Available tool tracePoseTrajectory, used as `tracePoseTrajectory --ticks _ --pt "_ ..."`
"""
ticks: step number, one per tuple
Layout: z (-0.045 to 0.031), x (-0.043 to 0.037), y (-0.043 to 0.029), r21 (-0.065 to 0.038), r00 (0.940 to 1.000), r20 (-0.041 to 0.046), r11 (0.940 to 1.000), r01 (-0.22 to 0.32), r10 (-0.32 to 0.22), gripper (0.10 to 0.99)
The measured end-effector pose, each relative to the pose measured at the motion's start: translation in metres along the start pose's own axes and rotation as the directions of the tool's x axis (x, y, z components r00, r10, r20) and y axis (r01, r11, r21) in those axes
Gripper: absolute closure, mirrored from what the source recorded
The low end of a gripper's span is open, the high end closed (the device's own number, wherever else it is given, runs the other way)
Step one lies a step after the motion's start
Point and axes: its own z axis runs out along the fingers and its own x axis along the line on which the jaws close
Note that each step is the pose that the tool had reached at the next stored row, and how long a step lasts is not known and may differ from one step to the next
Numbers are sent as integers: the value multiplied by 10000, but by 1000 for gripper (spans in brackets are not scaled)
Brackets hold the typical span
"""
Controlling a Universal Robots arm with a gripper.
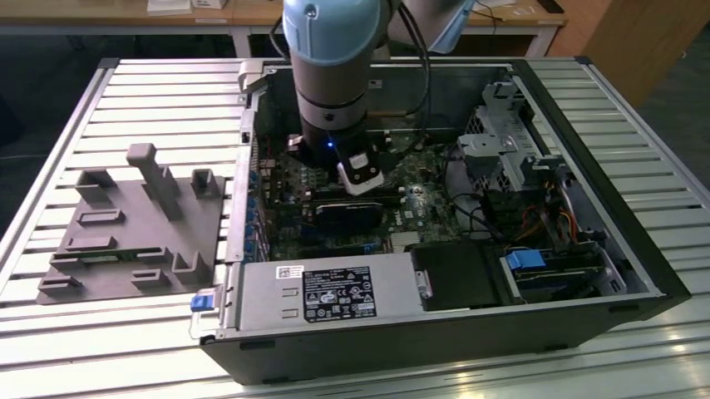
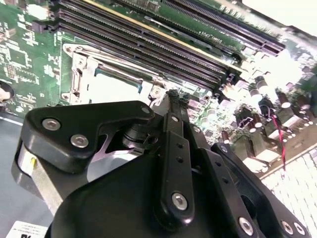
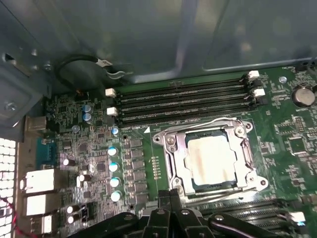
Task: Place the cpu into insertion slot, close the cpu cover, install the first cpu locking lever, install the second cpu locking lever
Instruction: 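Install the second cpu locking lever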
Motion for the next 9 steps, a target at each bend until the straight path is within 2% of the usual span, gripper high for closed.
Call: tracePoseTrajectory --ticks 1,3,9 --pt "-13 -3 4 55 10000 8 10000 3 -3 984" --pt "-14 -29 8 102 10000 14 9999 2 -2 984" --pt "-7 -183 32 116 10000 16 9999 -19 19 984"
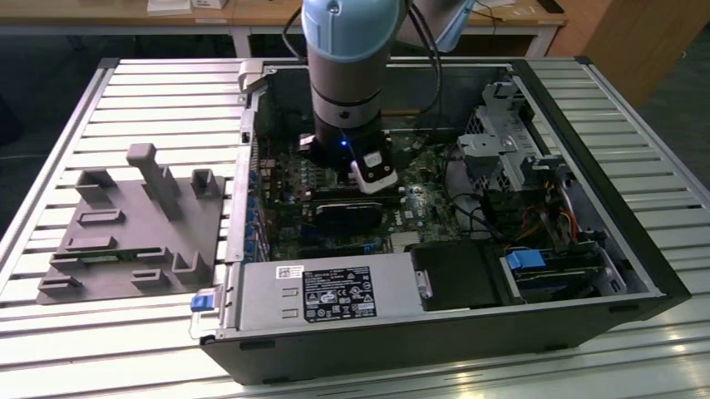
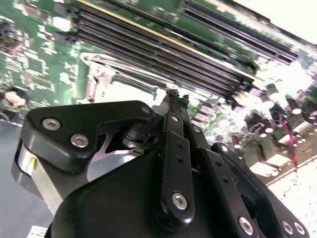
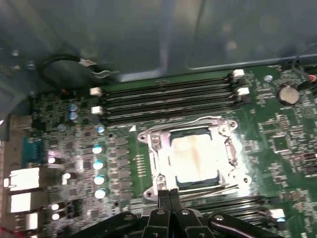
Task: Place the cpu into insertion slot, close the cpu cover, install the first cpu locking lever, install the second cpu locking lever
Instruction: 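Install the second cpu locking lever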
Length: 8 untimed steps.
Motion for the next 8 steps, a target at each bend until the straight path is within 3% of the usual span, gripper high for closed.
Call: tracePoseTrajectory --ticks 8 --pt "9 -229 36 6 10000 -8 10000 -18 18 984"
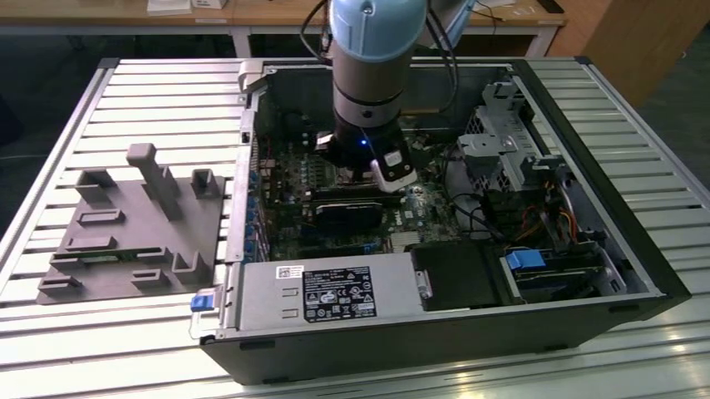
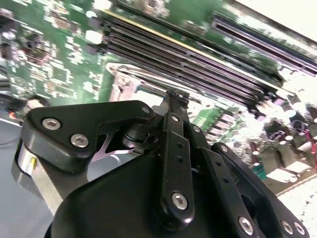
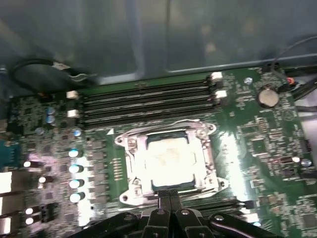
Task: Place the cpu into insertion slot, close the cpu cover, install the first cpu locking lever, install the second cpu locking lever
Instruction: 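Install the second cpu locking lever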
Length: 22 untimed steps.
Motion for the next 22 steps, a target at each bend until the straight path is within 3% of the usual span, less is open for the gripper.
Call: tracePoseTrajectory --ticks 4,10,12,16,22 --pt "15 -38 57 73 10000 3 10000 -2 2 984" --pt "59 -13 216 376 10000 49 9993 10 -12 984" --pt "70 -5 260 431 10000 56 9991 11 -14 984" --pt "74 3 314 446 10000 60 9990 12 -15 984" --pt "-60 5 361 465 10000 66 9989 14 -18 984"
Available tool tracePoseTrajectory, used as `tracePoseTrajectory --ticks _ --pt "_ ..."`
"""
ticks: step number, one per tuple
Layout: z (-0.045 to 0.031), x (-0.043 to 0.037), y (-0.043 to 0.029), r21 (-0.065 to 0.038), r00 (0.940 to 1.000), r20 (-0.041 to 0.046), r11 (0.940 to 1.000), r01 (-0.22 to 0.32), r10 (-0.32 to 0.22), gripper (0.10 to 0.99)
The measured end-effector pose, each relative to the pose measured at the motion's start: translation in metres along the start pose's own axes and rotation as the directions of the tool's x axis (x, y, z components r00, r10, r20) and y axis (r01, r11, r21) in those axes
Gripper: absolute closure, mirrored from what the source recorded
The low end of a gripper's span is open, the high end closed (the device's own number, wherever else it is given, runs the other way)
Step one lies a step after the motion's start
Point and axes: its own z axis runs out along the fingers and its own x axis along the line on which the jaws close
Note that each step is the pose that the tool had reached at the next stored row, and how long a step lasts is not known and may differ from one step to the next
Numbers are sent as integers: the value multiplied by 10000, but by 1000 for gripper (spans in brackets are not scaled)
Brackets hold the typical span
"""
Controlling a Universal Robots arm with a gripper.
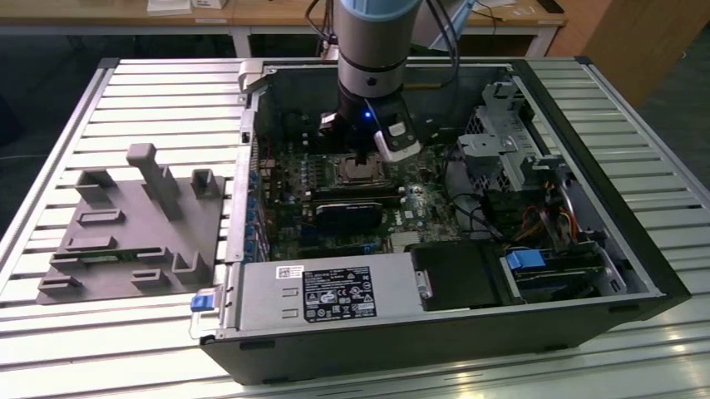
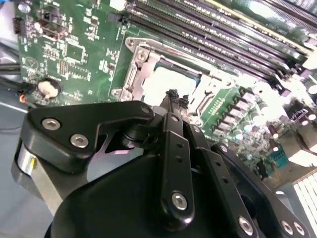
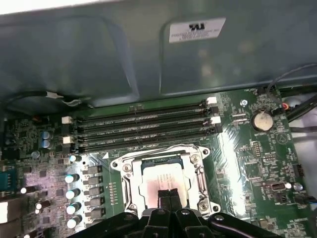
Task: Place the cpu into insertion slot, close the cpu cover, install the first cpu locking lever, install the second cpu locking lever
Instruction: 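Install the second cpu locking lever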
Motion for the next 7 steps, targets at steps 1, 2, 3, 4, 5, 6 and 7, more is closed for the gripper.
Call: tracePoseTrajectory --ticks 1,2,3,4,5,6,7 --pt "-18 0 5 6 10000 3 10000 0 0 984" --pt "-26 0 8 9 10000 3 10000 1 -1 984" --pt "-26 0 8 6 10000 5 10000 1 -1 984" --pt "-28 0 8 7 10000 5 10000 1 -1 984" --pt "-30 0 8 8 10000 6 10000 1 -1 984" --pt "-30 0 8 8 10000 6 10000 1 -1 984" --pt "-30 0 9 8 10000 6 10000 1 -1 984"
